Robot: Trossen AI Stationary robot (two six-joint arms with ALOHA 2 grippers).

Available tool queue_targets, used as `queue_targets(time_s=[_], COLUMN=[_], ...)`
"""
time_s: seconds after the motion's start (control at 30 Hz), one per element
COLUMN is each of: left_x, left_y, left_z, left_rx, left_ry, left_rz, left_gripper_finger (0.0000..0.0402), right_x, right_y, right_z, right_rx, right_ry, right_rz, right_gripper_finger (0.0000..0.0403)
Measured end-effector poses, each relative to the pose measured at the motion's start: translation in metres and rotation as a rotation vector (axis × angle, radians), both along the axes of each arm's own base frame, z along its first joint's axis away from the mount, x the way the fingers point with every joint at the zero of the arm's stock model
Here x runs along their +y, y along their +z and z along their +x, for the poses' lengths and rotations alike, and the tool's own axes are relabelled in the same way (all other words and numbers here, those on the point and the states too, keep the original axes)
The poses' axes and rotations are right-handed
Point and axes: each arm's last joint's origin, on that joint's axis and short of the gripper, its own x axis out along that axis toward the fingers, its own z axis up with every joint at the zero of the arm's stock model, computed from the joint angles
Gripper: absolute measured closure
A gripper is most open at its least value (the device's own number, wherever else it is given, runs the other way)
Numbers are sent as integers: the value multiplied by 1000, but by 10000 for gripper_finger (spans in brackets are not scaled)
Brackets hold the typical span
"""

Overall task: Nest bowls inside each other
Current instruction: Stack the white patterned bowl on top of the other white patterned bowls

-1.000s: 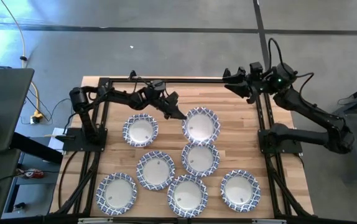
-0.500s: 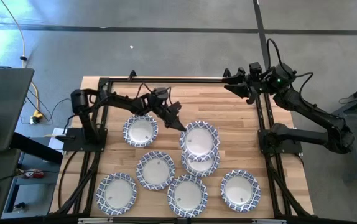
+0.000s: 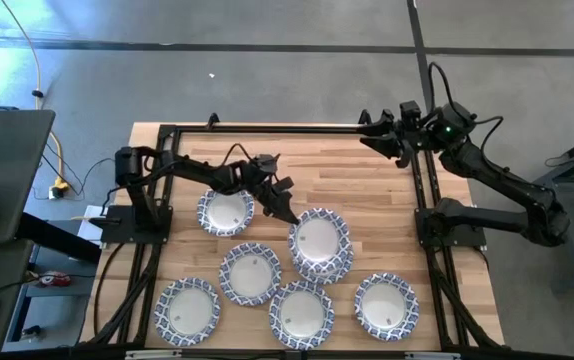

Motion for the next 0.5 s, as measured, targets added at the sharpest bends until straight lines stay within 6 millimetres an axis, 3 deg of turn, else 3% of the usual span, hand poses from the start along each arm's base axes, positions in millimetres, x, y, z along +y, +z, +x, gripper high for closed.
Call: queue_targets(time_s=[0.5], left_x=[-23], left_y=[-3], left_z=[7], left_rx=[41], left_ry=[25], left_rz=[40], left_gripper_finger=[385], right_x=[8], right_y=[0], right_z=[6], right_rx=[-4], right_ry=[20], right_rz=[3], right_gripper_finger=[197])
